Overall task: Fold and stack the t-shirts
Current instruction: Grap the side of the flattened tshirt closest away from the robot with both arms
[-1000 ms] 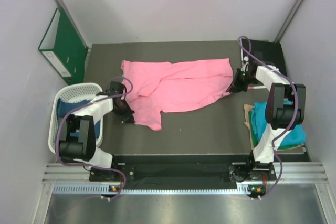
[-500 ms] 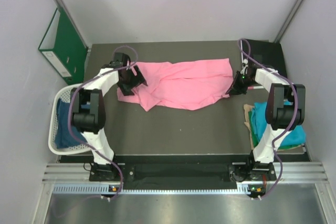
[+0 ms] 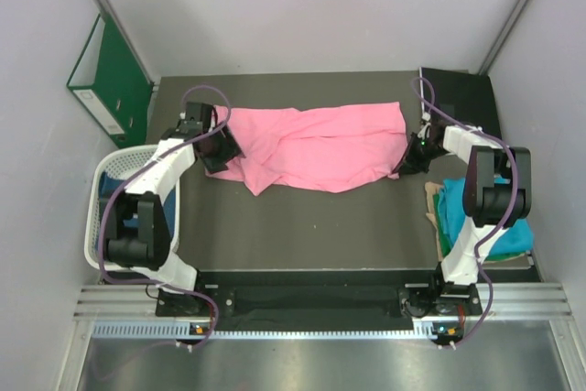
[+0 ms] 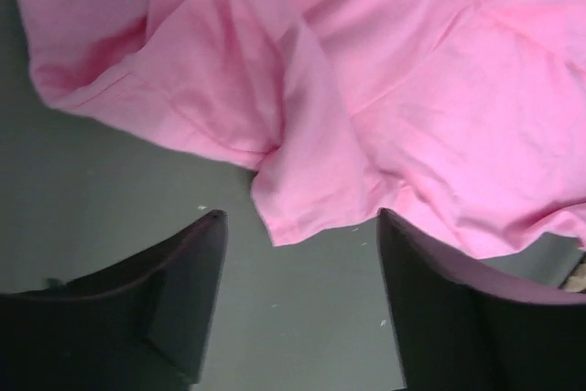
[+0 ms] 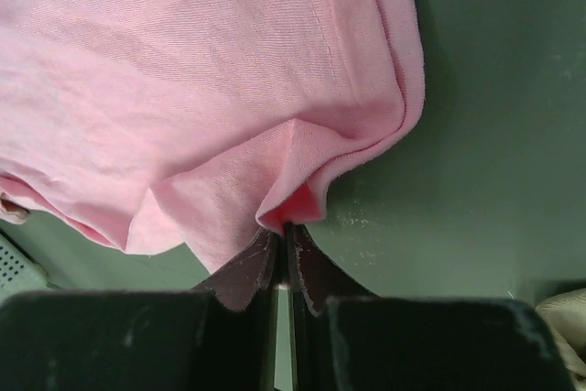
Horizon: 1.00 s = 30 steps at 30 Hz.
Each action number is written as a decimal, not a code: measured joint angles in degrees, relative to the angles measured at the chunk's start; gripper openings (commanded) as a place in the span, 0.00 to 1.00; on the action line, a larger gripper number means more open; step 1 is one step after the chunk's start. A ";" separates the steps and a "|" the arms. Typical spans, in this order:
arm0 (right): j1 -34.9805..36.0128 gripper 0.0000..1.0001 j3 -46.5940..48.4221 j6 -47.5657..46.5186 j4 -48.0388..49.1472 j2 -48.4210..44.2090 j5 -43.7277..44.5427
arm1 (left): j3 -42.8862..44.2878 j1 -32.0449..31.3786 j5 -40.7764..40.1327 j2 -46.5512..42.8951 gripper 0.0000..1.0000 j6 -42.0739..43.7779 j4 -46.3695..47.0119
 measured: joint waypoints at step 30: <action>0.00 0.05 -2.32 -1.03 0.46 0.00 -0.09 | 2.56 3.06 0.87 14.88 0.31 -9.62 9.53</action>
